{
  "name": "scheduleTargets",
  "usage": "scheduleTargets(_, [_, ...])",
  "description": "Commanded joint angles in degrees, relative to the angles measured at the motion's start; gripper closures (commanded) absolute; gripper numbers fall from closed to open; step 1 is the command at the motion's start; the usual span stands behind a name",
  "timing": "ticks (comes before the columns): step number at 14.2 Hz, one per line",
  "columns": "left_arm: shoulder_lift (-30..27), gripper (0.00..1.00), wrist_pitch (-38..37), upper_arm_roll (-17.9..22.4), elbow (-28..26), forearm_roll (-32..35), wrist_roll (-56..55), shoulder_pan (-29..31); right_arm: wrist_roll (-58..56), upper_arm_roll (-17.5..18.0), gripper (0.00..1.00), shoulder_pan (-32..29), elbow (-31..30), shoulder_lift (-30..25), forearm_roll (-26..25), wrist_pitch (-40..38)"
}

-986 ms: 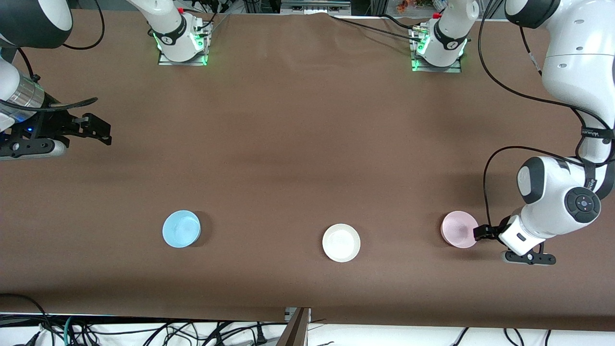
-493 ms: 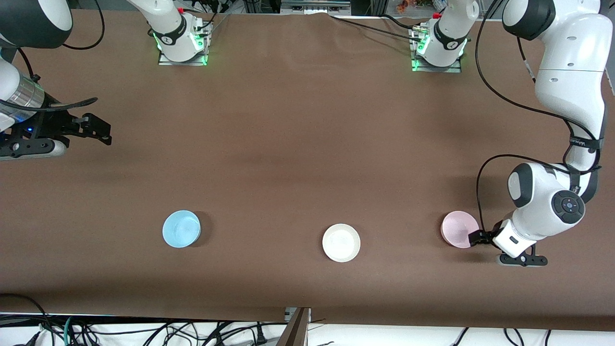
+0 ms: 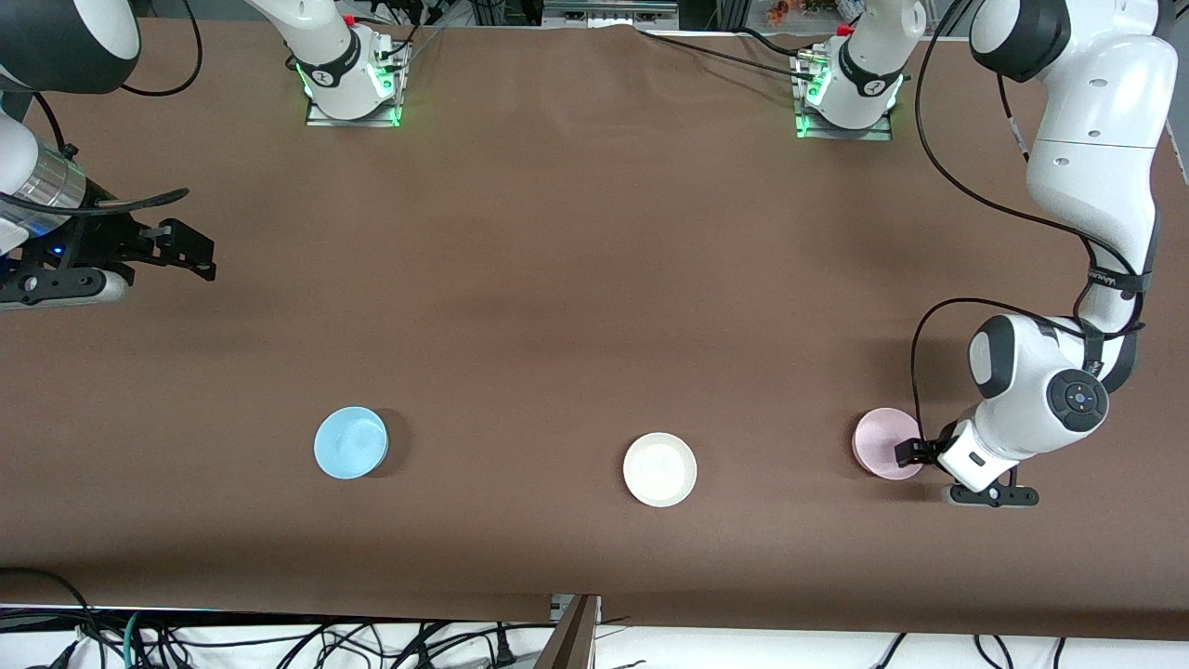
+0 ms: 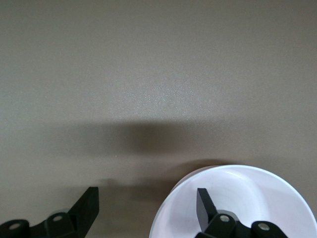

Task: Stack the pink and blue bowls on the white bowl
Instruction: 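Close the left gripper on the pink bowl rim and lift it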

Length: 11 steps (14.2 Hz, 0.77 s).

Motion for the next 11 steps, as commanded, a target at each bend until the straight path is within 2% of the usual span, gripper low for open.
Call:
scheduleTargets(1, [-1.88,0.17,0.19,0.2,-1.93,2.2,-1.46,-0.11,0.55,0.64,0.0,-0.46,0.96,0.24,-0.21,-0.82])
scheduleTargets(3, [-2.23,0.29,0.02,0.12,-2.28,2.2,-1.55,-0.11,0.55,0.64,0.0,-0.46,0.96,0.24,-0.21,-0.91])
scheduleTargets(6, [-3.46,0.34,-0.42,0.12,-2.28,2.2,-1.55,-0.11,0.55,0.64,0.0,-0.46,0.96,0.24,-0.21,-0.91])
scheduleTargets(8, [-4.34,0.48,-3.05,-0.06,-2.28,2.2,-1.64,-0.19,0.55,0.64,0.0,-0.46,0.96,0.24,-0.21,-0.91])
scheduleTargets(11, [-4.52,0.61,-3.85,-0.15,-2.89,2.2,-1.63,-0.19,0.46,0.64,0.0,-0.46,0.96,0.24,-0.21,-0.91])
